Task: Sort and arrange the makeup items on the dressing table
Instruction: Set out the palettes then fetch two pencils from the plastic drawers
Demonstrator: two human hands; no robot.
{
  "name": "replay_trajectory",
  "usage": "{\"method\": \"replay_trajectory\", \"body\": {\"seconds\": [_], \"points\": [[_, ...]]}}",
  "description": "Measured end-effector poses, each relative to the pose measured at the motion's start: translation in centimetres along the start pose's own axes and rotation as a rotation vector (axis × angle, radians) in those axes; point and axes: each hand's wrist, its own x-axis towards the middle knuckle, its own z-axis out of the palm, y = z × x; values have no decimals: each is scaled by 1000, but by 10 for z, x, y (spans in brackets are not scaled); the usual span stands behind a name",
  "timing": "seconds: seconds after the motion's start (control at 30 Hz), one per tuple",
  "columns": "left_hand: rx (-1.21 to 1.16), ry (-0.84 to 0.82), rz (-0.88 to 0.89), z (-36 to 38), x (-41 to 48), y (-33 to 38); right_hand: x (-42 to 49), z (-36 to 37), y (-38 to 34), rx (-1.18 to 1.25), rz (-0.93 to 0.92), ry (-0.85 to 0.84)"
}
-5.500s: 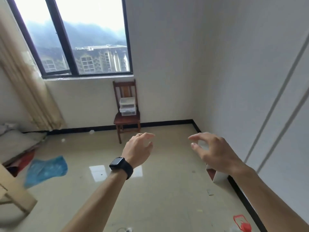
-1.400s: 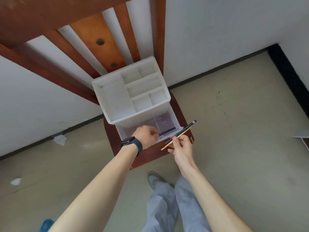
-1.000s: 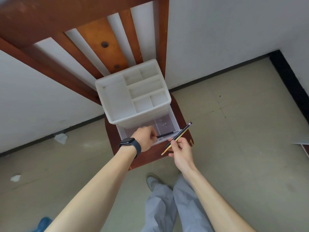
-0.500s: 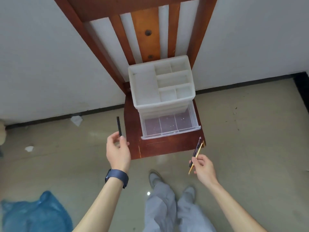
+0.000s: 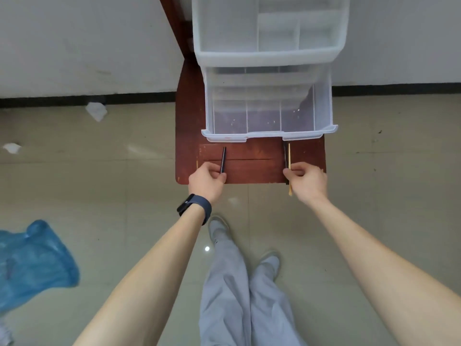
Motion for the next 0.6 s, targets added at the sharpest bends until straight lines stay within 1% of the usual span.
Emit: {"method": "replay_trajectory", "body": {"seconds": [0.17, 0.3, 0.43, 0.6], "points": [[26, 21, 48, 28, 9, 5, 10, 10, 4, -133, -91, 51], [69, 101, 66, 35, 5, 5, 0, 16, 8, -280, -199, 110], [57, 122, 69, 35, 5, 5, -7, 18, 6, -303, -251, 100], [57, 86, 70, 32, 11, 8, -9, 17, 0, -290, -243, 93]]}}
